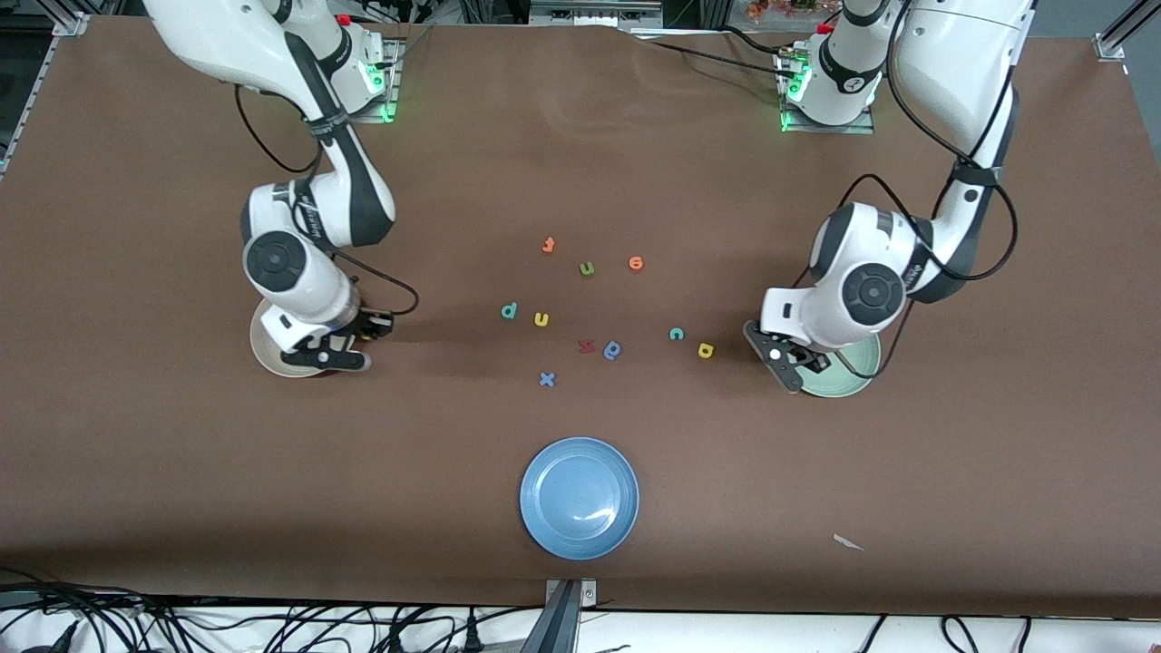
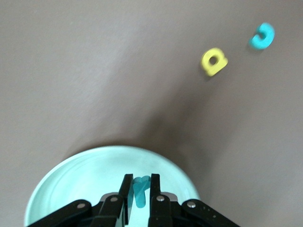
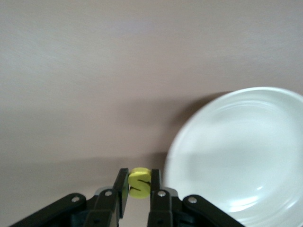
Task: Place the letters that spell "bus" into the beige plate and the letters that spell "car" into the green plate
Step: 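Place s on beige plate with the right gripper while the left gripper places r, then grasp teal p with the right gripper while the left gripper grasps yellow a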
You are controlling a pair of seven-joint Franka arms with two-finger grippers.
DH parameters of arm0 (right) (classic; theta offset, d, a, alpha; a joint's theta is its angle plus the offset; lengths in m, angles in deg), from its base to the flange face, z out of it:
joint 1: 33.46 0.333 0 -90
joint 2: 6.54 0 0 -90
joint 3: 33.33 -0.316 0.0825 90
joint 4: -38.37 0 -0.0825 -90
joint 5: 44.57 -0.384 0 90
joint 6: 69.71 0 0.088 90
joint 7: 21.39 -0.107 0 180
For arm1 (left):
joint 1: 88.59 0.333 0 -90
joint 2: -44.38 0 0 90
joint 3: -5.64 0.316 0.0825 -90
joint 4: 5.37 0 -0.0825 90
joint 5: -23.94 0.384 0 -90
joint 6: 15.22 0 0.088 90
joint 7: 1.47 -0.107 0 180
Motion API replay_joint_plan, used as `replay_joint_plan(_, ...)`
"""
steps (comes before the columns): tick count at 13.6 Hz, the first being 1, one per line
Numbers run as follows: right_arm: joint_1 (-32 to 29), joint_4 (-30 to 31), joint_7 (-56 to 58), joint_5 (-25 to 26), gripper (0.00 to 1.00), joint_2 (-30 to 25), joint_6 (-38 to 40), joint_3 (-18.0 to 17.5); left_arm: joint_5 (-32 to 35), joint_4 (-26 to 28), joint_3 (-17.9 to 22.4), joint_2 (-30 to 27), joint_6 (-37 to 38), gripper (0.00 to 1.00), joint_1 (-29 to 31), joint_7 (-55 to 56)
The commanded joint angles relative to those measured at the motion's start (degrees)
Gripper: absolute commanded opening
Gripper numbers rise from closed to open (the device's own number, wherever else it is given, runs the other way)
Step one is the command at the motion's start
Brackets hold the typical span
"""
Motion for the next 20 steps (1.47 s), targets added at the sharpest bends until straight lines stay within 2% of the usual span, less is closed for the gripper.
replay_joint_plan(1, 0.3, 11.6, 10.1, 0.2, 0.0, -6.7, -7.3, 4.1, 1.1, -0.1, 1.7, 0.5, 0.6, 0.02, -0.3, -2.7)
replay_joint_plan(4, 0.2, 17.2, 15.6, 0.0, 0.0, -8.8, -12.9, 7.8, 1.2, 0.7, 2.6, 3.3, -2.2, 0.03, -0.3, -2.7)
replay_joint_plan(5, 0.2, 17.4, 15.7, -0.1, 0.44, -8.8, -14.2, 7.9, 1.2, 1.4, 2.6, 3.7, -3.1, 0.04, -0.3, -2.7)
replay_joint_plan(6, 0.2, 17.3, 15.6, -0.1, 0.98, -8.8, -14.6, 7.9, 1.2, 1.6, 2.7, 3.9, -4.0, 0.09, -0.3, -2.7)
replay_joint_plan(7, 0.3, 17.0, 15.1, -0.1, 1.0, -8.8, -14.2, 7.6, 1.1, 2.1, 2.6, 3.9, -4.4, 0.33, -0.3, -2.6)
replay_joint_plan(8, 0.4, 16.8, 14.5, -0.2, 1.0, -8.9, -13.7, 7.5, 1.1, 2.1, 2.6, 3.7, -4.4, 0.77, -0.3, -2.6)
replay_joint_plan(9, 0.4, 16.8, 12.7, -0.2, 1.0, -9.0, -13.6, 7.1, 1.2, 2.0, 2.6, 3.2, -4.2, 1.0, -0.2, -2.8)
replay_joint_plan(11, 0.5, 15.5, 8.1, -0.3, 1.0, -8.9, -11.7, 5.8, 1.1, 1.7, 2.5, 0.8, -3.0, 1.0, -0.2, -2.3)
replay_joint_plan(14, 0.9, 11.1, -9.7, -0.4, 1.0, -7.2, -10.5, -2.9, 0.4, 0.3, 0.6, -1.6, -0.4, 1.0, -0.5, 0.1)
replay_joint_plan(16, 1.4, 6.9, -16.7, -0.4, 1.0, -4.2, -10.2, -7.3, 0.3, -0.8, -1.4, -1.7, 0.0, 1.0, -1.1, 5.6)
replay_joint_plan(20, 5.8, -3.1, -29.8, -0.4, 1.0, 2.2, -5.7, -9.8, 0.7, -1.3, -5.6, -1.1, 0.0, 1.0, -1.6, 22.1)
